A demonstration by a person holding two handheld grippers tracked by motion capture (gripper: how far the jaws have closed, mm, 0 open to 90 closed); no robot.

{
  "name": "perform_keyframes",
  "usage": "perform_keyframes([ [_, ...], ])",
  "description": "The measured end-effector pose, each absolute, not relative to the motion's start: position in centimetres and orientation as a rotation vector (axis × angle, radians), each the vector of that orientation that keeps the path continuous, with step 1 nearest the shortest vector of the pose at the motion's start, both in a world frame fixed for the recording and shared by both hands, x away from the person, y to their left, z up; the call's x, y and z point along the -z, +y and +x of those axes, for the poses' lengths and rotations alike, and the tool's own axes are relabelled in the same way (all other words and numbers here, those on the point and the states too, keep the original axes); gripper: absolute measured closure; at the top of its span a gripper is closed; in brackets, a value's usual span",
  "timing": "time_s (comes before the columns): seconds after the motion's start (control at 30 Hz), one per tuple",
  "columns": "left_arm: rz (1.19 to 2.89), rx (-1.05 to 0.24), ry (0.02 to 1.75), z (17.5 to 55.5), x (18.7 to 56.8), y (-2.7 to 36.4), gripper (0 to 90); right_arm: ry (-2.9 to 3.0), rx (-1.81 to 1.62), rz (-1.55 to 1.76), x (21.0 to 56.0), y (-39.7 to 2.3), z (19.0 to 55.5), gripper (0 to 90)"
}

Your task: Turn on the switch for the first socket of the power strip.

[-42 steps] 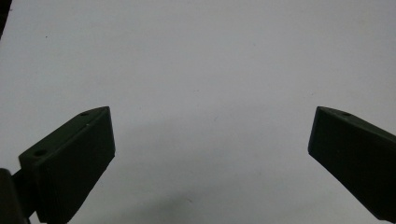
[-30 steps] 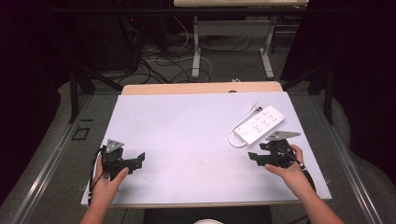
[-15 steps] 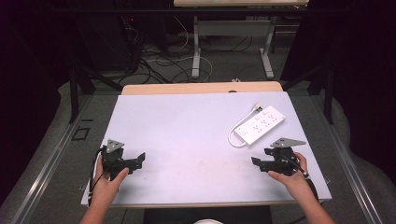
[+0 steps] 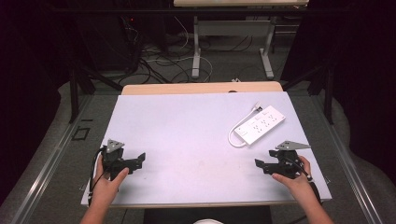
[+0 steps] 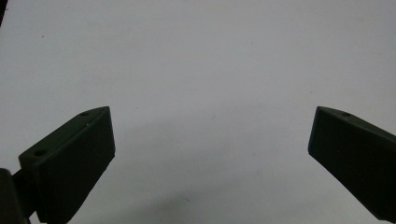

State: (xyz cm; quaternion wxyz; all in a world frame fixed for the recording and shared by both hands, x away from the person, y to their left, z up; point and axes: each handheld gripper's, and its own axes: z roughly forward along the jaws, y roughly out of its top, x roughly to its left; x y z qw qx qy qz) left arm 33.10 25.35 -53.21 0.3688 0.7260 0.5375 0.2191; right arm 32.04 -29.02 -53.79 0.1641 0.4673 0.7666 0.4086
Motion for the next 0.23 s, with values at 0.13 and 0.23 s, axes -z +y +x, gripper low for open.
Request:
perform_keyframes([
  [0.13,1.862,-0.564,1.381,33.10,53.22,25.36,0.3,2.177,-1.164,1.347,53.93,-29.30,32.04,22.2],
  [0.23,1.862,-0.564,1.381,33.10,53.21,25.35,0.3,2.171,-1.166,1.355,53.90,-29.36,32.04,21.7],
])
